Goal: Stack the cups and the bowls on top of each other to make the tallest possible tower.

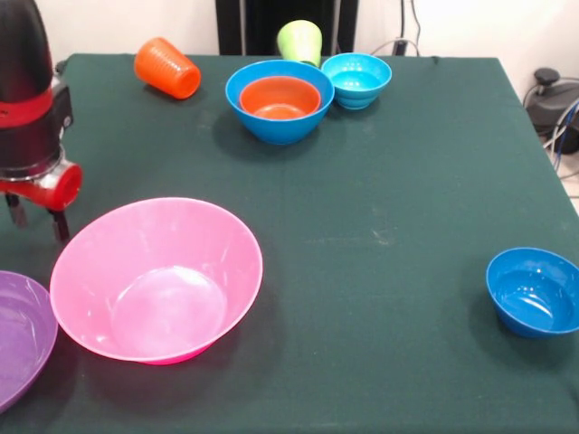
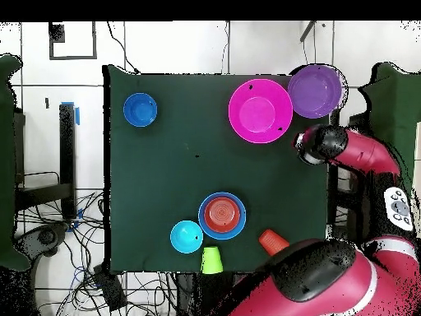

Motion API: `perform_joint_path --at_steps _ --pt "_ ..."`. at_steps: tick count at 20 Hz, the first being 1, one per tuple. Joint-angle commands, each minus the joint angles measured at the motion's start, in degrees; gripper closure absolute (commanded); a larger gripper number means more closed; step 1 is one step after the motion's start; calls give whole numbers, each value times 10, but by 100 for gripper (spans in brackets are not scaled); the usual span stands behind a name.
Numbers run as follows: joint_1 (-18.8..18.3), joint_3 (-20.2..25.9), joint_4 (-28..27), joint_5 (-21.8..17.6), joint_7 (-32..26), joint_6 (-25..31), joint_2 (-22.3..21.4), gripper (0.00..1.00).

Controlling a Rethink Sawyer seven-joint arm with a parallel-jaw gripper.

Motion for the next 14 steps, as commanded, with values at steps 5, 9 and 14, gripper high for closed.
perform_joint_path --at_steps 5,9,14 --pt "56 35 -82 -81 -107 -42 32 0" --pt "106 -42 -41 -117 20 -120 -5 0" --pt "118 -62 -33 -108 33 -128 -9 0"
